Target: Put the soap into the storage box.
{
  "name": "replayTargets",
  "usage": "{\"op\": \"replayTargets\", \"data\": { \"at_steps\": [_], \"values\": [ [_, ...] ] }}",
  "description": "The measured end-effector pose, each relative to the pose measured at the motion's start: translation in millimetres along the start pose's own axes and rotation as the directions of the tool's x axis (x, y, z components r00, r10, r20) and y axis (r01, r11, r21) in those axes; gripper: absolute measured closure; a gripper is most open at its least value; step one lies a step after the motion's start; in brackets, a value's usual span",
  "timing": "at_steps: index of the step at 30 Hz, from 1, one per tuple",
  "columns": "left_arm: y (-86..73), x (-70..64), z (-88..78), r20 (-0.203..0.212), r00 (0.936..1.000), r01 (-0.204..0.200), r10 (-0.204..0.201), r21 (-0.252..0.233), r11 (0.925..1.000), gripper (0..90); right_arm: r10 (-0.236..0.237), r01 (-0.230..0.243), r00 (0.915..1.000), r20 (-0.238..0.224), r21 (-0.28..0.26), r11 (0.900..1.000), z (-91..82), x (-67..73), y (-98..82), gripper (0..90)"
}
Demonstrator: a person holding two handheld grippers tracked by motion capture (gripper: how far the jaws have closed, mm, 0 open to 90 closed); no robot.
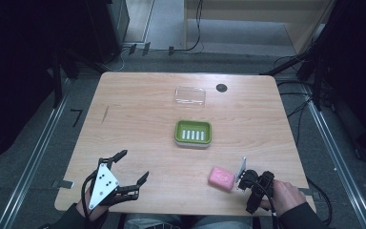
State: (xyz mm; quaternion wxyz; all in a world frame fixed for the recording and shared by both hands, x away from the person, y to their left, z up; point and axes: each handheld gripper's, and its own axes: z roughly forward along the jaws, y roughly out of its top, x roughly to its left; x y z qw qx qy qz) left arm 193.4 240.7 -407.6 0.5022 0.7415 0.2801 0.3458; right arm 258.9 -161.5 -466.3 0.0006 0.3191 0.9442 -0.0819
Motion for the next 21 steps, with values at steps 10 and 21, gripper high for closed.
{"op": "replayTargets", "data": {
  "at_steps": [10, 21],
  "values": [
    [0.1, -0.5, -1.0, 0.0, 1.0, -0.004, 0.004, 0.002, 1.0, 13.6, -0.006, 0.006, 1.0, 0.003, 0.014, 1.0, 0.2, 0.9, 0.8, 11.9],
    [0.1, -0.8, -0.8, -0.007, 1.0, -0.004, 0.004, 0.005, 1.0, 13.6, -0.018, 0.018, 0.9998, 0.003, -0.039, 0.999, -5.4, 3.7, 5.2, 11.3]
  ]
}}
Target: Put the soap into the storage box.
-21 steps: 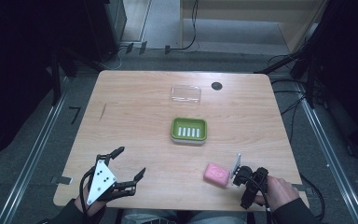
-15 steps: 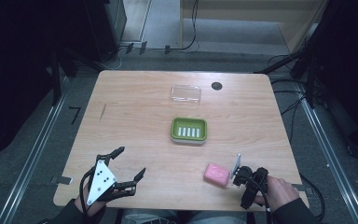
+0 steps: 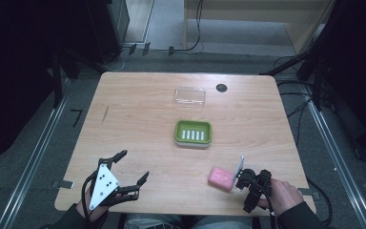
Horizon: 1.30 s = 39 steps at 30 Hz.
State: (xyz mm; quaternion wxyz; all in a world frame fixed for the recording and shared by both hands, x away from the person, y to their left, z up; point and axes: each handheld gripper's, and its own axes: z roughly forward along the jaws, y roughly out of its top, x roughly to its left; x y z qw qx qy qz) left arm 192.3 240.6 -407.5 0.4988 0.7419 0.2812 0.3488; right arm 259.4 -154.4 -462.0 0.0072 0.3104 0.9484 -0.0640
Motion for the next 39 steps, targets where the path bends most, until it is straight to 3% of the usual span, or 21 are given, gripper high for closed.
{"op": "replayTargets", "data": {
  "at_steps": [11, 39],
  "values": [
    [-0.4, 0.4, -0.1, 0.001, 1.0, 0.003, -0.003, 0.001, 1.0, 13.6, -0.023, 0.023, 0.9997, 0.001, -0.078, 0.997, -9.2, 2.3, 14.3, 10.9],
    [-0.7, 0.8, -0.1, 0.002, 1.0, 0.002, -0.002, 0.003, 1.0, 13.6, -0.121, 0.12, 0.9926, 0.0, -0.174, 0.977, -22.1, 3.7, 62.3, 6.3]
  ]
}}
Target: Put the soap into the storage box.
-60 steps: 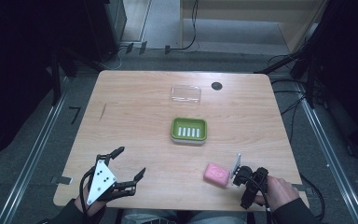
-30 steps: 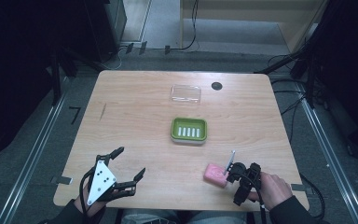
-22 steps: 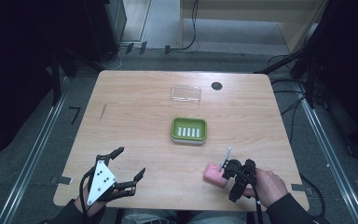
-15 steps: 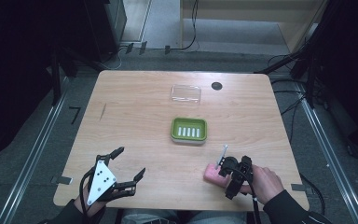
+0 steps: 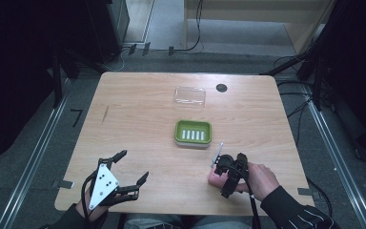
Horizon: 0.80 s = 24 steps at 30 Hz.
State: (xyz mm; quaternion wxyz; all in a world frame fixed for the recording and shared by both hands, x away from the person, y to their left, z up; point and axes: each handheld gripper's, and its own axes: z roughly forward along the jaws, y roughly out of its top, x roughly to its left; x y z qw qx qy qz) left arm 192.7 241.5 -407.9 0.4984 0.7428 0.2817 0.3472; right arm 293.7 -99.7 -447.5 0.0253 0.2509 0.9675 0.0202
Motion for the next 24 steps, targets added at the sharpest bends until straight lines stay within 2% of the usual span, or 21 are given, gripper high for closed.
{"op": "replayTargets", "data": {
  "at_steps": [6, 24],
  "values": [
    [-0.1, 0.1, -0.2, -0.001, 1.0, 0.002, -0.002, -0.001, 1.0, 13.6, -0.051, 0.052, 0.9987, -0.005, 0.017, 0.999, 4.5, 2.8, 13.7, 6.0],
    [-0.2, 0.5, -0.8, -0.001, 1.0, 0.003, -0.003, -0.002, 1.0, 13.6, -0.087, 0.087, 0.9962, -0.011, 0.058, 0.995, 13.8, 1.5, 29.3, 5.2]
  ]
}}
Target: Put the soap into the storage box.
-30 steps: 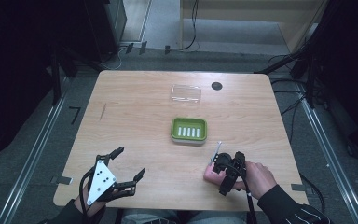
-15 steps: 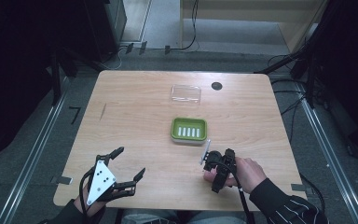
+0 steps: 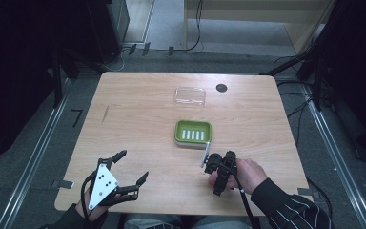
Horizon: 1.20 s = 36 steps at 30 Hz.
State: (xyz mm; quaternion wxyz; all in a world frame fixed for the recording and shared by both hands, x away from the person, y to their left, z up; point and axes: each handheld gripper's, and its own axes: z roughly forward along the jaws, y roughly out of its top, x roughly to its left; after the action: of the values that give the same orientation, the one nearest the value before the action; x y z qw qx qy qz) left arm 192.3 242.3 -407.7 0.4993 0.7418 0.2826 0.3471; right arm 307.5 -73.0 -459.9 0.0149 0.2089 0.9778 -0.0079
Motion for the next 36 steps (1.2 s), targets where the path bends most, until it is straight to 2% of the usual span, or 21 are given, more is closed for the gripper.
{"op": "replayTargets", "data": {
  "at_steps": [2, 5, 14, 17, 36],
  "values": [
    [0.0, 0.0, 0.1, 0.0, 1.0, 0.0, 0.0, -0.001, 1.0, 13.6, -0.001, 0.001, 1.0, 0.005, 0.0, 1.0, 0.7, 0.1, 0.6, 6.8],
    [0.0, -0.1, 0.1, 0.001, 1.0, 0.0, 0.0, -0.001, 1.0, 13.6, -0.013, 0.013, 0.9999, -0.002, -0.002, 1.0, -0.1, 0.9, 0.7, 14.5],
    [0.0, 0.1, -0.1, 0.0, 1.0, 0.0, 0.0, -0.001, 1.0, 13.6, -0.016, 0.016, 0.9999, 0.004, 0.01, 1.0, 0.2, 1.8, 0.8, 19.7],
    [0.0, 0.1, -0.2, 0.0, 1.0, 0.001, -0.001, -0.001, 1.0, 13.6, -0.018, 0.018, 0.9998, 0.01, 0.01, 1.0, 0.3, 1.4, 1.0, 23.8],
    [0.0, 0.1, -0.3, 0.001, 1.0, 0.001, -0.001, -0.001, 1.0, 13.6, -0.027, 0.026, 0.9994, 0.022, 0.018, 0.999, 1.1, 3.0, 2.3, 33.1]
  ]
}}
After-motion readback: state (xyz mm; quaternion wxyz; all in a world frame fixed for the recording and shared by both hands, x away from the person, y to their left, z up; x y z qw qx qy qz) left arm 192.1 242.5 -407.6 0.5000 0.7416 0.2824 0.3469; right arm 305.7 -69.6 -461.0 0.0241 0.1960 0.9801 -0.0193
